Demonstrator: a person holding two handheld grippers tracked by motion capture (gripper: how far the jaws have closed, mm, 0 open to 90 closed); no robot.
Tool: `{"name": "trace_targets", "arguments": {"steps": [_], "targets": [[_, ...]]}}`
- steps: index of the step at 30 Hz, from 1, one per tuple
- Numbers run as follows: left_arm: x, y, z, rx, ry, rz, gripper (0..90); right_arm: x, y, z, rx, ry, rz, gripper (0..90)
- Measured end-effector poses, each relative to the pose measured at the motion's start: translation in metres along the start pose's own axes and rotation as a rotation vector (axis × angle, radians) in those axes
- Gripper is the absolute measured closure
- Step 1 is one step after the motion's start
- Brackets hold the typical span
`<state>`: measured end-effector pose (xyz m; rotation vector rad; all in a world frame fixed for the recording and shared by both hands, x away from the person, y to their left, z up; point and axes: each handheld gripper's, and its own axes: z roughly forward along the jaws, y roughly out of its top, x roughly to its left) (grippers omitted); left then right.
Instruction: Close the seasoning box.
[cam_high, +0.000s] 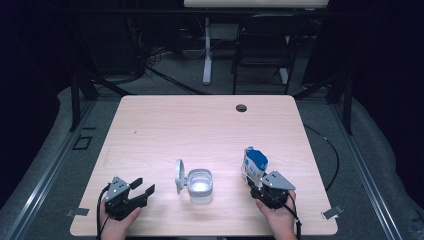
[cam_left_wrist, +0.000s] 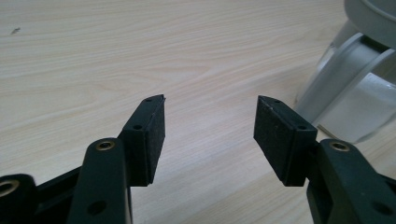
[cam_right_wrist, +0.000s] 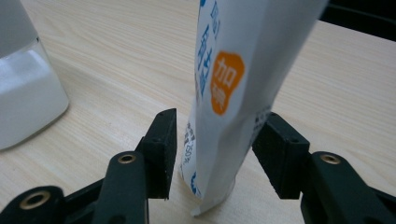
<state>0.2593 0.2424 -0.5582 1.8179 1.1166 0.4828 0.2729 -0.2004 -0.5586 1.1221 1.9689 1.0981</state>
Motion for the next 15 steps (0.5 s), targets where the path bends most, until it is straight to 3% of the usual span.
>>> {"name": "trace_targets", "arguments": {"steps": [5,10,15], "targets": [[-0.006,0.01,0.0,0.006,-0.04,-0.012,53.0,0.0,-0.004,-0.006,-0.002,-0.001,-0.004,49.1],[-0.019,0.027,0.002,0.018,-0.07,0.018,66.4,0.003,-0.006,-0.012,-0.014,0.001,-0.011,48.6],[-0.028,0.043,0.005,0.008,-0.106,0.033,71.9,0.003,-0.007,-0.017,-0.021,0.005,-0.007,48.5]]}}
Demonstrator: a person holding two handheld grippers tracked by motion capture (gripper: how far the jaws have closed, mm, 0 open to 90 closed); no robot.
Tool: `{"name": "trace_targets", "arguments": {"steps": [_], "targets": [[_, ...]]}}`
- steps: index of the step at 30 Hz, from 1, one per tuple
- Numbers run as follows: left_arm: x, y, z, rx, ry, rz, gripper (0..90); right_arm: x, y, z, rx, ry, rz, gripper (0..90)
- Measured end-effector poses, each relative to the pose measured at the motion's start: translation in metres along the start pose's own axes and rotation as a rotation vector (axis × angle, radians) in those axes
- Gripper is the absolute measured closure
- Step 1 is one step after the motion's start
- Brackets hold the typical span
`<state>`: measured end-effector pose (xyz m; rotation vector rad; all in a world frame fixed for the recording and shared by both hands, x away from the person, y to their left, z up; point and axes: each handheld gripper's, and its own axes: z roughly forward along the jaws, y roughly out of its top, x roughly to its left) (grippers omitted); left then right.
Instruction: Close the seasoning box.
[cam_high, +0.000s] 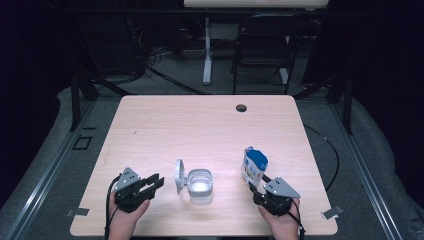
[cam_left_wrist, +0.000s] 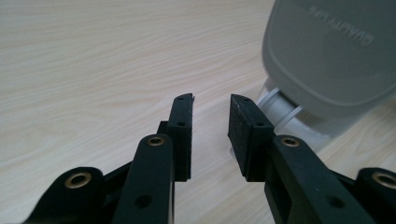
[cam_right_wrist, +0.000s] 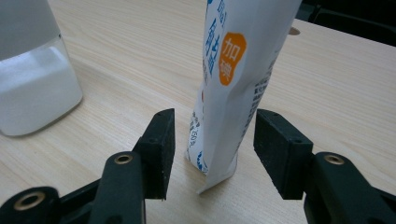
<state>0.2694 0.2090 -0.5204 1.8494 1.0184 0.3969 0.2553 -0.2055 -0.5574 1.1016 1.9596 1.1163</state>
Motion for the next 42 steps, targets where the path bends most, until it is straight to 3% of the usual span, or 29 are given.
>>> {"name": "trace_targets", "arguments": {"steps": [7,15,21,34,42], "targets": [[-0.007,0.013,0.002,0.008,-0.013,0.04,80.1,-0.001,-0.001,-0.004,-0.006,-0.002,-0.001,48.0],[-0.007,0.019,0.0,0.017,-0.05,0.031,89.6,0.002,-0.001,-0.006,-0.005,-0.001,-0.015,47.3],[-0.009,0.024,0.0,0.014,-0.063,0.028,90.0,0.001,0.0,-0.008,-0.007,0.006,0.001,47.0],[-0.019,0.04,-0.004,0.013,-0.085,0.055,90.0,0.008,-0.003,-0.02,-0.022,-0.02,-0.031,47.1],[-0.022,0.043,-0.003,0.006,-0.083,0.057,90.0,0.008,-0.005,-0.023,-0.026,-0.016,-0.004,46.9]]}}
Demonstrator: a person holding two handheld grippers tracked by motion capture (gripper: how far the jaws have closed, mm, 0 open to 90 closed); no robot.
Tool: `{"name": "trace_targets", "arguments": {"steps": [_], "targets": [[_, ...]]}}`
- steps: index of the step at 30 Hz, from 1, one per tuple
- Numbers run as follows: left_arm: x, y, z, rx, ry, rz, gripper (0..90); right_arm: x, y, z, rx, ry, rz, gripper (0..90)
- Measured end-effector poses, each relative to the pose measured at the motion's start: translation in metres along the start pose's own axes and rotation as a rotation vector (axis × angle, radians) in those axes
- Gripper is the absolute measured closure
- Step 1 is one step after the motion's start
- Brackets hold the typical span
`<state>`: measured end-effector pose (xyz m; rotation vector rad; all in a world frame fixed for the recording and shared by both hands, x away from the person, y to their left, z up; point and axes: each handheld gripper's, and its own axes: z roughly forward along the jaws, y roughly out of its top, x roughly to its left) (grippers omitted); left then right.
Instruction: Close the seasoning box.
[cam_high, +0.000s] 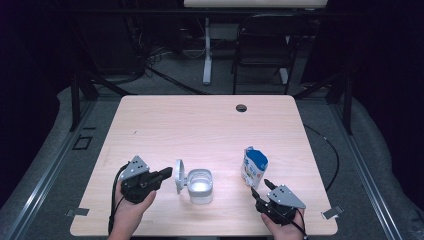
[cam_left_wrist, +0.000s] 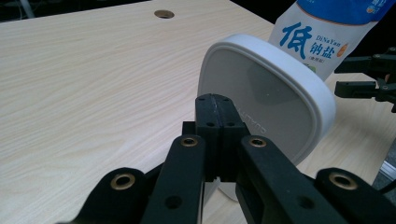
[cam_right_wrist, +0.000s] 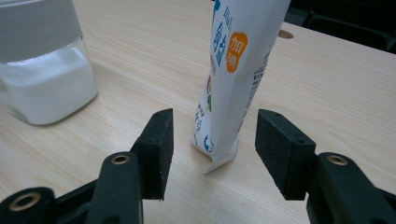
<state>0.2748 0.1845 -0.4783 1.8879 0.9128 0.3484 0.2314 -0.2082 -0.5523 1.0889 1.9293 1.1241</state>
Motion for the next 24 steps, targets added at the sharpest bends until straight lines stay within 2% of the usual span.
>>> {"name": "trace_targets", "arguments": {"steps": [15,24], "targets": [[-0.009,0.008,0.012,0.004,-0.014,0.019,90.0,-0.003,-0.005,-0.006,-0.013,-0.025,0.026,46.4],[-0.018,0.012,0.022,0.025,-0.033,0.046,90.0,-0.006,-0.009,-0.006,-0.015,-0.035,0.043,46.3]]}}
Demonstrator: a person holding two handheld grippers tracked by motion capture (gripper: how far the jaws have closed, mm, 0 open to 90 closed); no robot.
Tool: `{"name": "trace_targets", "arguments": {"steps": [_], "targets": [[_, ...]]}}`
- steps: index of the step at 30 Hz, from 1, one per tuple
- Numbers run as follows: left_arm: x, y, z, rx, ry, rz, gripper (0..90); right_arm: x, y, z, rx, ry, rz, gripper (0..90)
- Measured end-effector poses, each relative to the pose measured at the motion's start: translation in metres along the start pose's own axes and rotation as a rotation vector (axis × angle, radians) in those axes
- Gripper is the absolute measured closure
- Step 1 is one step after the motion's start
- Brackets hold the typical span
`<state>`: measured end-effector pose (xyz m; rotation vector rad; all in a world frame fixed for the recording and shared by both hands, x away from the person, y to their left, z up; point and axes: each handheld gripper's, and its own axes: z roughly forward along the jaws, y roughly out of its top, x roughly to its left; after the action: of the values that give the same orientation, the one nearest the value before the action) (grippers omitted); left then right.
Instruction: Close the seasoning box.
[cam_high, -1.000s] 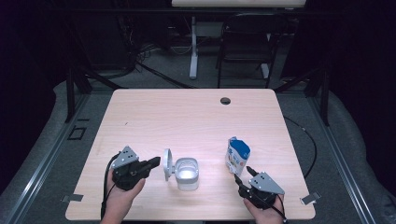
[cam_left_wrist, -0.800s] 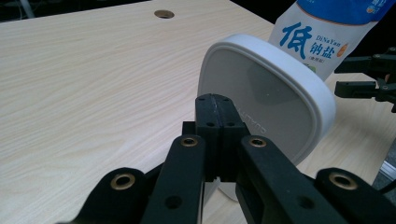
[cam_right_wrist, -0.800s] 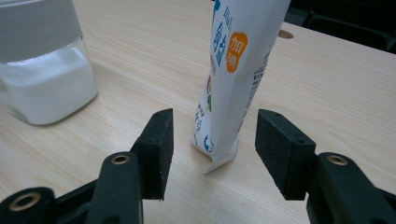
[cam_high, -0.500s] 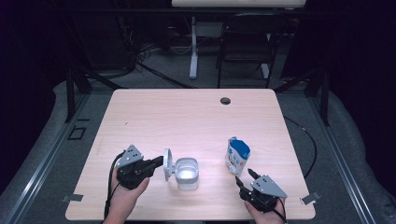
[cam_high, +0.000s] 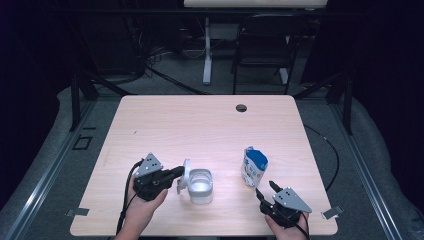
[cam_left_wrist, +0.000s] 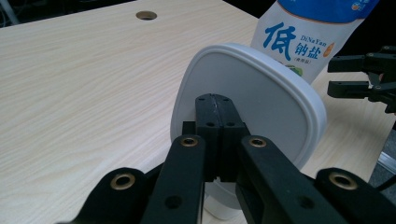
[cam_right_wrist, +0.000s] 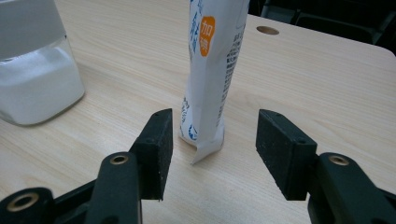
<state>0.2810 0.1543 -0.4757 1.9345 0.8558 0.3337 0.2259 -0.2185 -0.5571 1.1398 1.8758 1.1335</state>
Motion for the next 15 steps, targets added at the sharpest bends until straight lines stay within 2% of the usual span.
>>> {"name": "trace_targets", "arguments": {"steps": [8,15], "targets": [[-0.007,-0.001,0.012,0.022,-0.018,0.014,90.0,-0.002,-0.002,-0.001,-0.002,-0.004,0.01,46.2],[-0.008,-0.002,0.015,0.038,-0.022,0.016,90.0,-0.004,-0.003,-0.003,-0.009,-0.007,0.019,46.2]]}}
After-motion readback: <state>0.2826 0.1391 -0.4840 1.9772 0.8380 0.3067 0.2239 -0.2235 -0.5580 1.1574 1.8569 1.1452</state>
